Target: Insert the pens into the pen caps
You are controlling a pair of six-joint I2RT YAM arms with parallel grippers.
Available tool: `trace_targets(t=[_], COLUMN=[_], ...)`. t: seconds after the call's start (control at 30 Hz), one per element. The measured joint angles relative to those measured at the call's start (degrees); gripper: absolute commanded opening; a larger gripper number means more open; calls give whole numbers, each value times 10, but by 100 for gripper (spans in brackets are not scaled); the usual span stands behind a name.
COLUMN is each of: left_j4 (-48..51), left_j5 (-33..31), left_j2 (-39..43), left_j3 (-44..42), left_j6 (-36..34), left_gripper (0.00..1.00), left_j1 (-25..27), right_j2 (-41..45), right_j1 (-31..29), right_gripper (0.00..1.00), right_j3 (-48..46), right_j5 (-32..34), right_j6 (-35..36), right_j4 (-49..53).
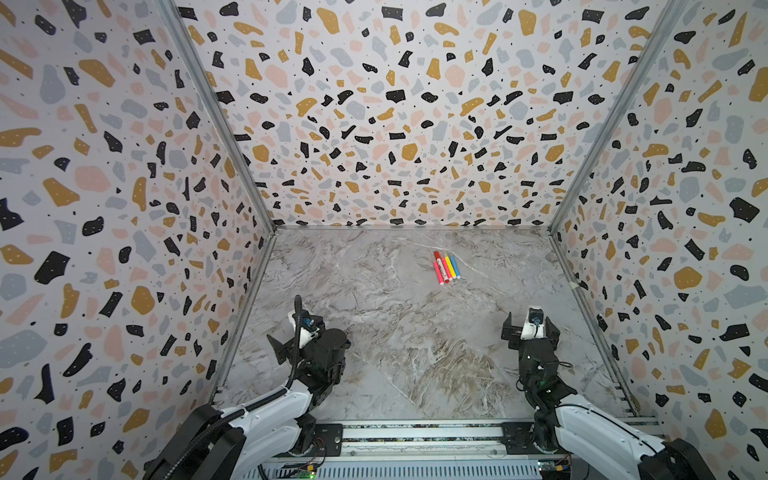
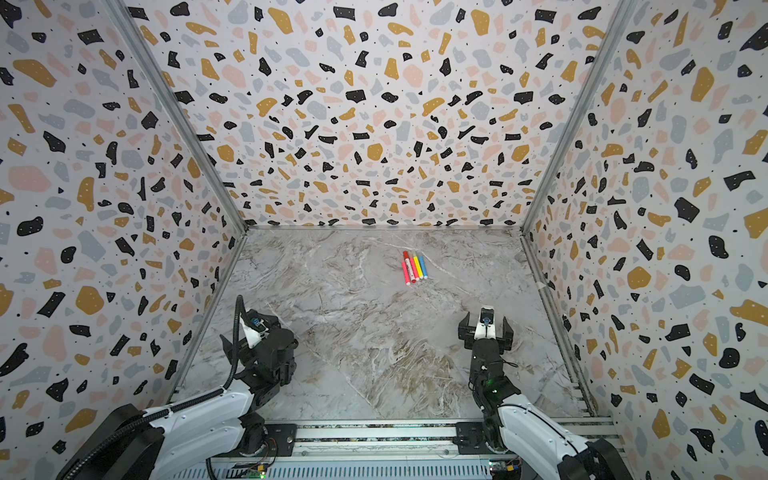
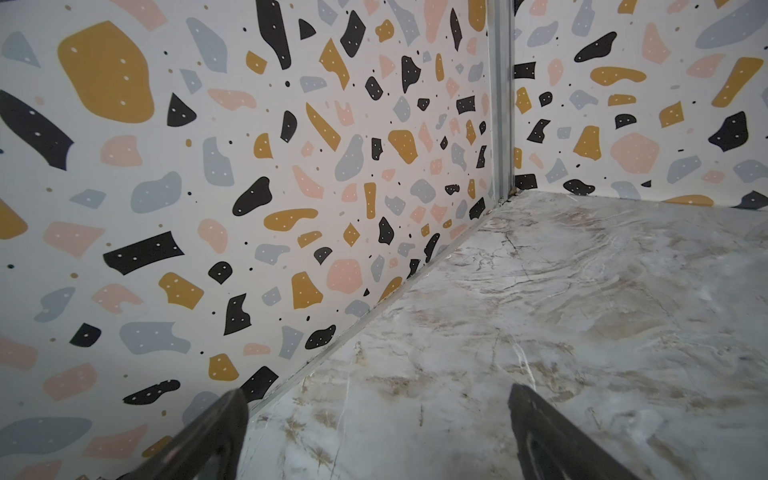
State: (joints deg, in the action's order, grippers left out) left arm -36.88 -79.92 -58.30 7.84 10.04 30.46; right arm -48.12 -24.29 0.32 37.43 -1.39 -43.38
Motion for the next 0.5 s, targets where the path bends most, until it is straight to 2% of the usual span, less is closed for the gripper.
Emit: trace_targets(t=[0.17,0.3,0.5], left_j4=[-94,-164,-272], left_j5=[4,19,45], left_j2=[-11,-31,-66], left_j3=[-32,-44,-67], left_j6=[-30,-51,-74], left_gripper=[95,100,100], left_j1=[-15,-35,-57], right_j2=[-61,-94,-150], right_j1=[6,22,36], right_gripper=[99,99,99], right_j3=[0,0,0], right_j5=[-7,-7,-11], right_j6=[7,13,26], right_j4=[-72,-155,-288])
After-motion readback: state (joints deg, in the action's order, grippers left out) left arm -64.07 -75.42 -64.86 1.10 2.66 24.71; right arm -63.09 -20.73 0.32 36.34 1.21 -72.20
